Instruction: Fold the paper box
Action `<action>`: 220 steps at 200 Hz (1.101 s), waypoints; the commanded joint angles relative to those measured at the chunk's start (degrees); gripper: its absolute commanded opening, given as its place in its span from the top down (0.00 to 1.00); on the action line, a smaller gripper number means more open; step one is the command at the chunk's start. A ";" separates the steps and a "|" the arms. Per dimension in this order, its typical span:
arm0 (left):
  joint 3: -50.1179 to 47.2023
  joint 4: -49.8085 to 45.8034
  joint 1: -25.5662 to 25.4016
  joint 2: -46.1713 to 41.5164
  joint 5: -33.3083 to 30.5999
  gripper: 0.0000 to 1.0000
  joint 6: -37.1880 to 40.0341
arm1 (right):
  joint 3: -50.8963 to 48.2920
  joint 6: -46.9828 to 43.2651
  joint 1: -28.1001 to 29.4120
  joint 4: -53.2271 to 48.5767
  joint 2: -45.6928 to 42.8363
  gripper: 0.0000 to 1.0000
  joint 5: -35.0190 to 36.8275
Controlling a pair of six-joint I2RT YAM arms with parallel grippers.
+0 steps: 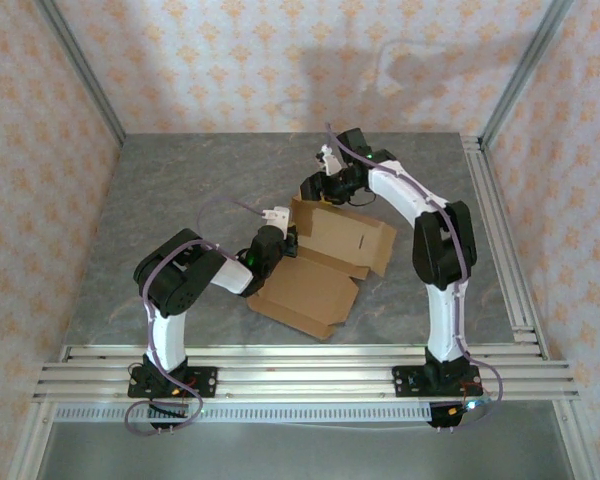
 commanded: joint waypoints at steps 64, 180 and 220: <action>-2.65 6.04 0.73 1.81 -2.24 1.00 -1.41 | -18.72 12.05 -3.09 15.72 -21.32 0.27 19.79; -0.14 -7.01 0.01 -1.44 -5.25 1.00 -1.57 | -20.77 9.22 -3.61 9.63 -24.63 0.31 21.03; 3.74 -24.91 0.11 -8.41 -7.26 1.00 -3.13 | -21.87 9.32 -3.59 12.61 -24.66 0.31 21.28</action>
